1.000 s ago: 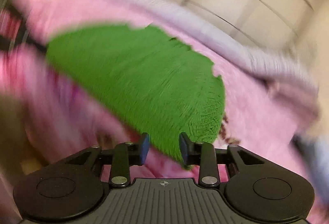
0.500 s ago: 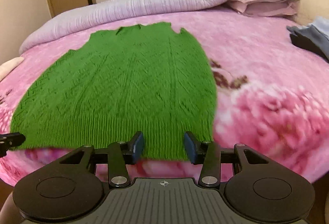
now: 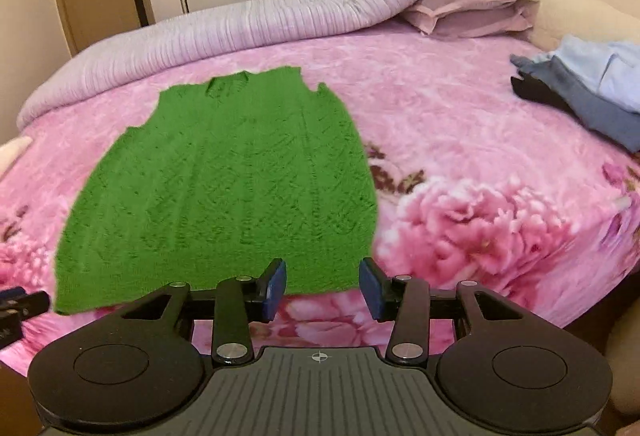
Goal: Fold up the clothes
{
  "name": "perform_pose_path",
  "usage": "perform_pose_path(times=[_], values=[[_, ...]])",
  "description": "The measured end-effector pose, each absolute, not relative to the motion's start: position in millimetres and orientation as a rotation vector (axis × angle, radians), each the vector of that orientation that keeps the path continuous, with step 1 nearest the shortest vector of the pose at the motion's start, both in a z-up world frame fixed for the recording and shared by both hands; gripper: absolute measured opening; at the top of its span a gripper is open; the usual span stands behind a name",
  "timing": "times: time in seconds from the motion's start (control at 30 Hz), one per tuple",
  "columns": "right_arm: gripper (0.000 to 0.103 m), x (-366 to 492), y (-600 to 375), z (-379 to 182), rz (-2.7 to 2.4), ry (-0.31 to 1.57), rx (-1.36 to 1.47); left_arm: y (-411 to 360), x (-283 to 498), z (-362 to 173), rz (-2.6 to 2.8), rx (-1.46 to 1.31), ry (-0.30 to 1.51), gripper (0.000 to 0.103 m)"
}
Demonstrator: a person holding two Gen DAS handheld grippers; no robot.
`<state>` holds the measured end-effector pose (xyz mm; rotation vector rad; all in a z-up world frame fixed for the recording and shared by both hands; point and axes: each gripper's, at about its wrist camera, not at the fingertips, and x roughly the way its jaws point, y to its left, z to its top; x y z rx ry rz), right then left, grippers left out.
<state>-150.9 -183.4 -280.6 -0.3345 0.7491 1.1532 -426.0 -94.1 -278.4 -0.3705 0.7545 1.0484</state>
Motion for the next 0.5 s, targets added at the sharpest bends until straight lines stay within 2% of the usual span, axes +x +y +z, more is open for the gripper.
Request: perform_pose_path(times=[0.2, 0.5], values=[[0.045, -158.3, -194.2, -286.0, 1.193, 0.845, -0.294, -113.0, -426.4, -277.5, 1.065, -0.36, 0.764, 0.029], [0.045, -177.9, -208.2, -280.6, 1.209, 0.811, -0.33, -134.5, -425.8, -277.0, 1.074, -0.354, 0.773, 0.03]])
